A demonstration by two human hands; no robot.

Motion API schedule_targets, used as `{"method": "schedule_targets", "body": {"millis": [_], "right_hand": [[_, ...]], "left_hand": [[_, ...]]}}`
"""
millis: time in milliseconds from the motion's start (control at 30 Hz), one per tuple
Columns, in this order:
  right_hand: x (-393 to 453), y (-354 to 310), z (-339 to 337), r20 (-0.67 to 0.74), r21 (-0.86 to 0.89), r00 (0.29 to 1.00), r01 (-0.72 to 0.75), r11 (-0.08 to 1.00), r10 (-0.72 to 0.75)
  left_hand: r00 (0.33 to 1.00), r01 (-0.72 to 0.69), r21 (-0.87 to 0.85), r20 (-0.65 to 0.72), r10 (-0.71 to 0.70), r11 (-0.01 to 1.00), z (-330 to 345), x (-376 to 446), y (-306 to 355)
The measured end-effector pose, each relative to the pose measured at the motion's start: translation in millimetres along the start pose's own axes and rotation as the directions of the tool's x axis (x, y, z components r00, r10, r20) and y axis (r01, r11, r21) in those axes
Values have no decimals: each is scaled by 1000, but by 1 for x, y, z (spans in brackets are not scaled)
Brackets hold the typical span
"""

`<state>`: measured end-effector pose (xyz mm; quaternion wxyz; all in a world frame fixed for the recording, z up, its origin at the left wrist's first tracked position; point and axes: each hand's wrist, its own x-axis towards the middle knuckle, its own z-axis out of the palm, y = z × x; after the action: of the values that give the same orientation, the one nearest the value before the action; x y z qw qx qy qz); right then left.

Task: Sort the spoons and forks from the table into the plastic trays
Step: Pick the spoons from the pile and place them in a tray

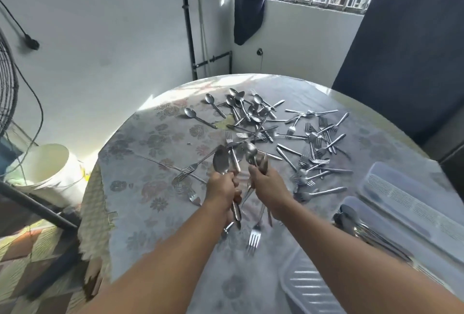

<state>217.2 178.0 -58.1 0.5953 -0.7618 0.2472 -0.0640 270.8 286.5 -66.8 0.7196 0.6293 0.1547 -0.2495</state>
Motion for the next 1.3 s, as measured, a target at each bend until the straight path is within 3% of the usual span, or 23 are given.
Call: {"method": "schedule_targets", "body": {"millis": [200, 433, 733, 867, 1000, 1300], "right_hand": [[-25, 10, -12, -14, -83, 999, -32, 996, 31], [-34, 29, -36, 16, -7, 1000, -27, 1000, 27], [-30, 54, -149, 237, 57, 967, 82, 995, -93], [-40, 62, -204, 279, 86, 958, 50, 995, -73], [-56, 87, -243, 341, -6, 940, 25, 1000, -22], [-63, 183, -292, 341, -210, 940, 55, 976, 21]], "left_hand": [[999, 53, -35, 4, -53, 998, 6, -21, -23], [998, 17, -90, -52, -22, 996, 29, -42, -49], [968, -134, 15, -211, 134, 991, 135, -89, -80], [950, -130, 72, -276, 145, 989, 172, -118, -114], [954, -80, 26, -289, 84, 996, 193, -148, -138], [950, 19, 282, -304, 70, 959, 240, -157, -190]]}}
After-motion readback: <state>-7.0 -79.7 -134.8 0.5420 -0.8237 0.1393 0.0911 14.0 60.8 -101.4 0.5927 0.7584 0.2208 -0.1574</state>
